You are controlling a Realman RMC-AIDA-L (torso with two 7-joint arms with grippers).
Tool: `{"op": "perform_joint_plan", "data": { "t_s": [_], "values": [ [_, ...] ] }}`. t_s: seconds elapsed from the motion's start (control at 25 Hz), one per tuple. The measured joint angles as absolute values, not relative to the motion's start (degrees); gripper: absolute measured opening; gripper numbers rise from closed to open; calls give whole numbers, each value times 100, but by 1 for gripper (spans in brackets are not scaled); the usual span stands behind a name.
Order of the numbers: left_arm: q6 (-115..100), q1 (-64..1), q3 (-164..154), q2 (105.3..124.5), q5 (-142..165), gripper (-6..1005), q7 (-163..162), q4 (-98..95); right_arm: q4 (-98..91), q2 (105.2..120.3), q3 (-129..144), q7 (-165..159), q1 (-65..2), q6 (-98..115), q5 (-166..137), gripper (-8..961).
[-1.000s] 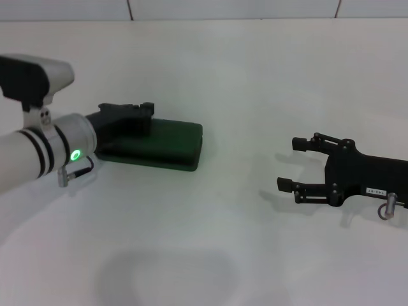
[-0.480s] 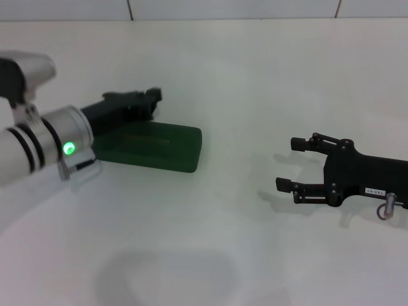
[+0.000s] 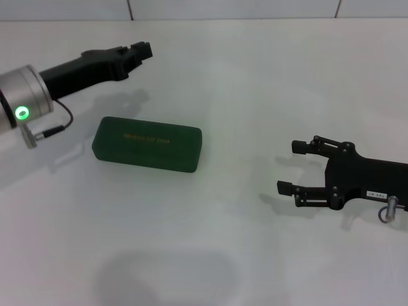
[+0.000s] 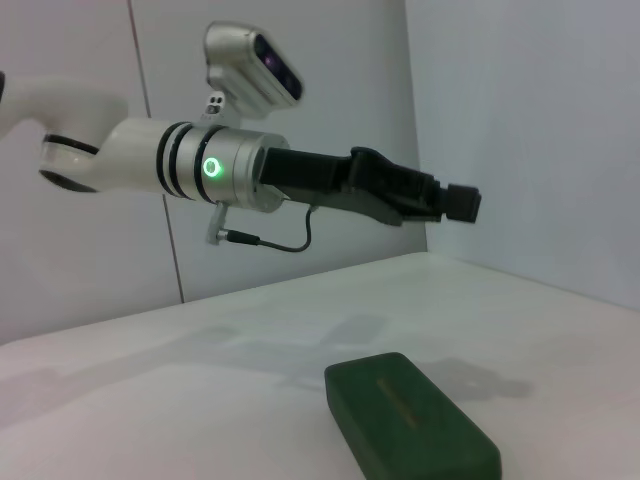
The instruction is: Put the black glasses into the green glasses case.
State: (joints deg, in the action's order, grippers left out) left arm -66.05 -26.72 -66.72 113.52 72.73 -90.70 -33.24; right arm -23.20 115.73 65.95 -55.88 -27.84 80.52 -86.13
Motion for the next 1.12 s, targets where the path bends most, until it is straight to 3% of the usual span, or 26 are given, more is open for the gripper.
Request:
{"op": "perform_joint_plan", "data": {
  "t_s": [0.12,0.32,0.44,0.6,0.88,1.08,1.12],
  "values": [
    [-6590,-2499,-6346,11521,7294,2,-8360,-3331,-2320,11574,6575,-5583,-2769,8051,-8613,878],
    [-6974,-2216,-6189,11501,7400,173,-7727,-3396,-2323,11558,6560,-5581,-2736,8068,-8613,877],
    [-7420,-2044,-6178,11393,7706,392,-7488,-3503,-2434,11547,6556,-5581,-2663,8135,-8632,877],
    [-8020,-1542,-6169,11351,8099,482,-7105,-3906,-2671,11508,6563,-5437,-2443,8479,-8659,877],
    [-8609,-624,-6103,11441,8625,639,-6939,-4395,-2616,11560,6581,-4785,-2074,8899,-8653,876],
    [-8677,-349,-5652,11612,9147,863,-6879,-4387,-2197,11603,6555,-4487,-2070,8833,-8591,876],
    [-8709,-316,-5583,11633,9208,864,-6866,-4389,-2142,11605,6554,-4445,-2085,8800,-8587,876]
  ]
}}
